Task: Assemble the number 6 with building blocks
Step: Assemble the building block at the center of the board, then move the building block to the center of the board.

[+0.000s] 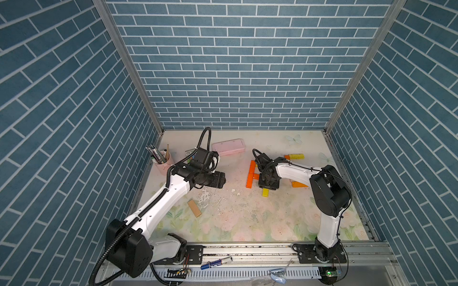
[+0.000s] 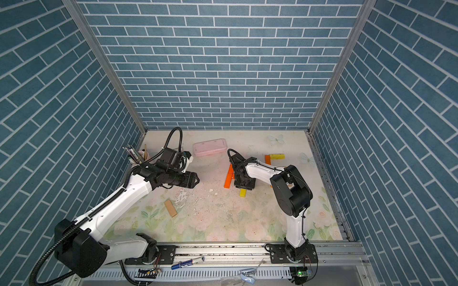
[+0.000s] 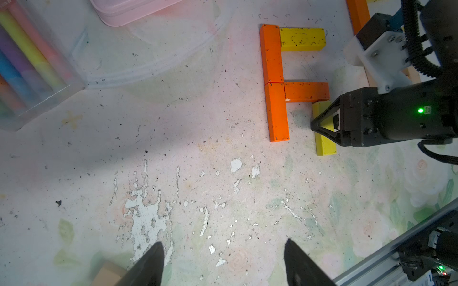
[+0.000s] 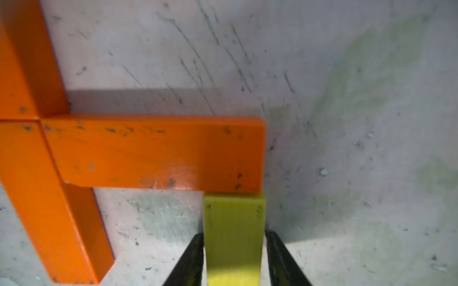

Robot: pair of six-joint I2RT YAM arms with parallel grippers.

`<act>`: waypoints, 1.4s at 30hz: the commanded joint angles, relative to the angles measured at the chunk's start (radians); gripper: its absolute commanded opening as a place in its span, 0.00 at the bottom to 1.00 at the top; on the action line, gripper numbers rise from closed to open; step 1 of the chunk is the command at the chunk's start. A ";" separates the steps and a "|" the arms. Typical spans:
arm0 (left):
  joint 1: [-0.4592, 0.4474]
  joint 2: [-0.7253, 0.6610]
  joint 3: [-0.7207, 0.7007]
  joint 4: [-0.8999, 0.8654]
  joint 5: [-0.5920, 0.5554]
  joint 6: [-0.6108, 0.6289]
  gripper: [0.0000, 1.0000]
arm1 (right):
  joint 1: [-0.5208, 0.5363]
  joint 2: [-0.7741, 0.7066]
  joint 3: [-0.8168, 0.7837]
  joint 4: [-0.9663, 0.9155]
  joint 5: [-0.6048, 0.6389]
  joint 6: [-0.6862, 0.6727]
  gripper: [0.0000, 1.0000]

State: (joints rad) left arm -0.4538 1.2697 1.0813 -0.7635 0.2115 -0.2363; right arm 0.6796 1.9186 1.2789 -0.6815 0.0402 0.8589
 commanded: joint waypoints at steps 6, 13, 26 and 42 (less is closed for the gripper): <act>0.025 -0.027 -0.012 0.010 -0.009 0.008 0.77 | -0.004 -0.063 0.046 -0.071 0.030 -0.015 0.55; 0.040 -0.037 -0.015 0.000 -0.037 -0.002 0.77 | 0.018 -0.241 0.001 -0.075 0.116 -0.051 0.56; 0.055 -0.129 -0.130 -0.203 -0.378 -0.375 0.74 | 0.155 -0.410 -0.200 0.375 0.026 -0.255 0.58; 0.061 -0.049 -0.464 0.003 -0.325 -0.707 0.66 | 0.149 -0.548 -0.328 0.454 0.035 -0.291 0.56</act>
State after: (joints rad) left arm -0.4030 1.1965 0.6384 -0.8318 -0.1104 -0.8692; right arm 0.8318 1.3888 0.9688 -0.2440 0.0631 0.5964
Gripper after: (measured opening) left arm 0.666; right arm 0.561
